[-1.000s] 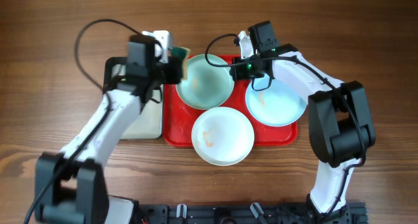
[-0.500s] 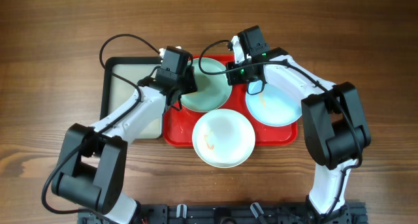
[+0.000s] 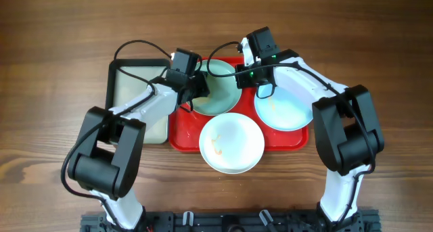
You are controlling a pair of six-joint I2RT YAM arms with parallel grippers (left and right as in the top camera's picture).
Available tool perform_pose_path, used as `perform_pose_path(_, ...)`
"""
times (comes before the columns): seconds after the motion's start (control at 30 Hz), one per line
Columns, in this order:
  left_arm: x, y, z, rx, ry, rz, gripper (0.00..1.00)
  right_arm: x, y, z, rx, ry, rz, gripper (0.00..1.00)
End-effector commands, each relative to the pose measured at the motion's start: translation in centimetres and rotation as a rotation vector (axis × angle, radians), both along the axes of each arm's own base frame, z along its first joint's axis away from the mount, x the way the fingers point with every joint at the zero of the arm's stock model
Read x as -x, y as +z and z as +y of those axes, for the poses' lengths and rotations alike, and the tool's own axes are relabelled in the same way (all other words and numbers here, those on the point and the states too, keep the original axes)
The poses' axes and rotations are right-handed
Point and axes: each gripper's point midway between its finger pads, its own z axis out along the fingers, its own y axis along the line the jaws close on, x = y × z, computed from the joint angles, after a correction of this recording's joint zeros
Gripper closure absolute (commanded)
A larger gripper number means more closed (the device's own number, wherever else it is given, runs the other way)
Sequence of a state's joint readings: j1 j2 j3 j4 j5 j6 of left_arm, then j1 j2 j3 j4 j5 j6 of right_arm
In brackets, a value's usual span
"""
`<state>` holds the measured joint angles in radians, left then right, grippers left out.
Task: Clean dirty plates on tray and stack at the side
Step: 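Scrub the held blue plate with the sponge in the left gripper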
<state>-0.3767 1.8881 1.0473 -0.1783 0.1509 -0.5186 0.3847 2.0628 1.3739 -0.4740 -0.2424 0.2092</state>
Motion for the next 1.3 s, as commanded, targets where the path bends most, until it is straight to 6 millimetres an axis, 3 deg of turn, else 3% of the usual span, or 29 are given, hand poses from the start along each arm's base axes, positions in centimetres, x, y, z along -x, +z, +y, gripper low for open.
perform_pose_path(0.0,2.8,-0.3,-4.9,0.248,-0.161,0.114,0.96,0.8,-0.7,0.8,-0.035,0.013,0.038,0.96)
perform_pose_path(0.1,1.6,1.3,-5.2,0.278,-0.169,0.073,0.96,0.8,-0.7,0.8,-0.035,0.013,0.038,0.96)
perform_pose_path(0.2,-0.2,5.1,-4.7,0.290,-0.156,0.002,0.96,0.7,-0.7,0.8,-0.035,0.013,0.036,0.96)
perform_pose_path(0.3,-1.3,8.8,-2.5,0.213,-0.078,-0.092,0.96,0.7,-0.7,0.8,-0.036,0.013,0.036,0.96)
perform_pose_path(0.43,-1.1,10.2,1.8,0.025,0.061,-0.132,0.96,0.7,-0.7,0.8,-0.036,0.013,0.036,0.96)
perform_pose_path(0.57,0.1,7.6,3.4,-0.066,0.103,-0.051,0.96,0.7,-0.7,0.8,-0.035,0.013,0.036,0.96)
perform_pose_path(0.93,0.7,-1.2,3.1,-0.109,0.177,0.135,0.96,1.0,-0.6,1.2,-0.060,0.014,0.050,0.96)
perform_pose_path(1.07,1.5,-3.4,1.0,-0.071,0.155,0.187,0.96,1.0,-0.6,1.2,-0.062,0.008,0.053,0.96)
perform_pose_path(1.2,1.7,-2.3,-3.2,0.112,0.058,0.201,0.96,1.0,-0.6,1.2,-0.062,0.007,0.054,0.96)
perform_pose_path(1.27,1.6,-2.0,-3.9,0.142,0.062,0.199,0.96,1.0,-0.6,1.2,-0.062,0.007,0.054,0.96)
